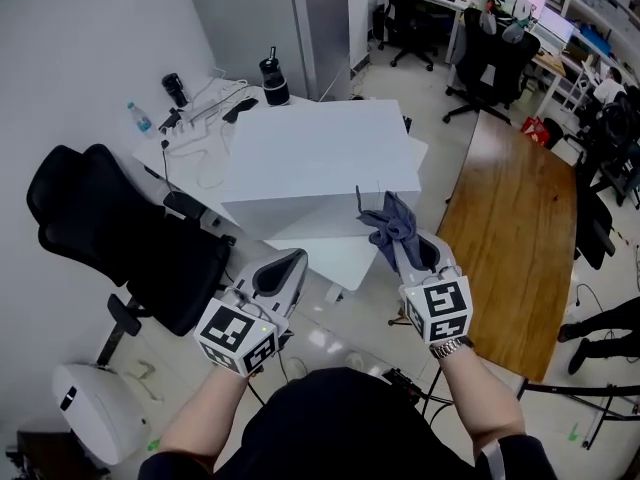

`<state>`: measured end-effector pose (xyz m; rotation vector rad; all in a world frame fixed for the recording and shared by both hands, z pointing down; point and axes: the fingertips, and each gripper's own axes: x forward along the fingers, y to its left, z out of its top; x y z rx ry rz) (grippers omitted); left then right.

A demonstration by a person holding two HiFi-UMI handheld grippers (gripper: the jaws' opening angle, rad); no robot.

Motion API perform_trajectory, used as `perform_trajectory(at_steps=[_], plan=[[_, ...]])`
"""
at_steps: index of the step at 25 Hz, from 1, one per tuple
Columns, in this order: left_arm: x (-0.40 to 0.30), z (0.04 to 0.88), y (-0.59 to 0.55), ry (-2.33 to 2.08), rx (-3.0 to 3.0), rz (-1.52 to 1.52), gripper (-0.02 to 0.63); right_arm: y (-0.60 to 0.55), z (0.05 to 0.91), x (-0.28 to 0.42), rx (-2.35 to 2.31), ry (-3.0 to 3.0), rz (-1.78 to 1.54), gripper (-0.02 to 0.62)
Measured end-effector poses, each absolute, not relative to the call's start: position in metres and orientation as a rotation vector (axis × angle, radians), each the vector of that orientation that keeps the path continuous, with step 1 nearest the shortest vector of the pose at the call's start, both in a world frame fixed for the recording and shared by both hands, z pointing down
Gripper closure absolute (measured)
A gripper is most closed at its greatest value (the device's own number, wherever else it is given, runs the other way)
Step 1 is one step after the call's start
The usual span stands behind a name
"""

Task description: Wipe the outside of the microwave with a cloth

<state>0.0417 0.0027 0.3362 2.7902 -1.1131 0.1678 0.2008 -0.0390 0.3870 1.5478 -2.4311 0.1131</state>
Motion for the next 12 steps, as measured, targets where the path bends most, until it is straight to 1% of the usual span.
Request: perform_trajectory(at_steps=[6, 12], plan=[[0.010, 0.325, -0.005, -1.099, 2.799, 0.115, 0.604, -0.028, 0.348, 0.142, 1.502, -2.533, 0.106, 0.531], [-0.009, 0.314, -0.003, -1.098, 2.815, 0.093, 0.604, -0.018, 0.320, 0.107, 1.472, -2.595, 0.088, 0.531]])
